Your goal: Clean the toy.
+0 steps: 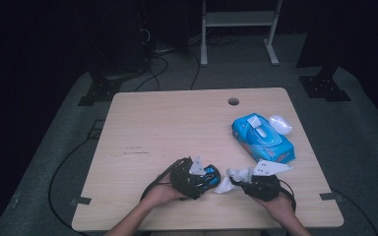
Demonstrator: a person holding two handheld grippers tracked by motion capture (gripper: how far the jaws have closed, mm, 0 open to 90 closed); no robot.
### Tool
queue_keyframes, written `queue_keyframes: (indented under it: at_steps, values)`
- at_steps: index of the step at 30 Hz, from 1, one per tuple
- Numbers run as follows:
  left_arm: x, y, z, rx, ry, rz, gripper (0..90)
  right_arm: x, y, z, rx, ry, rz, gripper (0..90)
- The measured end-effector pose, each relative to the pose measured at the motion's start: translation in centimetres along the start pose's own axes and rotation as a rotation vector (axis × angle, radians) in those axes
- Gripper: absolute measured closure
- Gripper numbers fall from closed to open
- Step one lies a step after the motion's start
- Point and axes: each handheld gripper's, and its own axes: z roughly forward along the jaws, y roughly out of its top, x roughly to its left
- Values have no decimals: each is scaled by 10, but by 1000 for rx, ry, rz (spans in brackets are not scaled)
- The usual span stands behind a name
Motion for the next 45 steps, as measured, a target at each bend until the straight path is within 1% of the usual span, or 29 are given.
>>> queue_keyframes:
  at_steps: [3, 5, 7, 8, 10, 11, 14, 15, 16, 17, 21, 22, 23, 25, 27, 28, 30, 32, 35, 37, 38, 41, 43, 45]
  values:
    - [11, 8, 2, 3, 16, 2, 281, -4, 0, -2, -8, -12, 10, 789]
    - [20, 13, 2, -2, 29, -5, 281, -7, 0, -3, -12, -23, 24, 789]
    - [29, 18, 2, 3, 53, -2, 281, -11, 1, -4, -18, -36, 27, 790]
    - [34, 19, 3, 6, 59, -7, 281, -12, 1, -5, -20, -44, 26, 789]
    - [42, 21, 5, 17, 73, -20, 281, -16, 1, -6, -22, -60, 30, 790]
    - [46, 21, 6, 25, 77, -19, 281, -18, 1, -7, -21, -67, 28, 789]
    - [52, 19, 12, 37, 73, -33, 281, -23, 0, -7, -5, -89, 30, 790]
    - [53, 18, 14, 36, 67, -44, 281, -24, -1, -7, 5, -92, 29, 789]
    - [53, 17, 15, 38, 66, -46, 282, -25, -2, -6, 13, -94, 30, 789]
    - [54, 17, 16, 15, 58, -67, 282, -26, -3, -5, 22, -98, 27, 789]
    - [57, 15, 17, 9, 42, -86, 282, -30, -7, 0, 86, -107, 34, 764]
    - [58, 15, 17, 4, 38, -96, 281, -33, -9, 1, 105, -107, 37, 752]
    - [58, 14, 17, 6, 35, -103, 280, -34, -10, 2, 113, -107, 41, 737]
    - [59, 12, 17, -4, 27, -108, 269, -37, -12, 2, 134, -113, 47, 658]
    - [59, 11, 14, -21, 34, -113, 234, -39, -13, 1, 139, -120, 54, 601]
    - [59, 11, 13, -35, 30, -116, 226, -40, -14, 1, 142, -127, 53, 563]
    - [59, 11, 10, -42, 32, -114, 207, -42, -15, -1, 146, -127, 61, 497]
    - [58, 12, 7, -50, 34, -109, 200, -45, -17, -3, 158, -133, 65, 474]
    - [56, 12, 3, -68, 35, -108, 193, -47, -19, -6, 175, -127, 73, 445]
    - [55, 12, 1, -78, 33, -105, 192, -50, -21, -9, 187, -112, 86, 417]
    - [55, 12, 0, -81, 34, -103, 192, -50, -22, -10, 192, -112, 86, 405]
    - [54, 11, -3, -87, 34, -100, 187, -51, -22, -14, 177, -99, 91, 377]
    - [55, 11, -6, -100, 35, -100, 185, -51, -20, -17, 150, -92, 93, 374]
    - [55, 11, -9, -115, 39, -105, 180, -51, -18, -20, 140, -89, 86, 370]
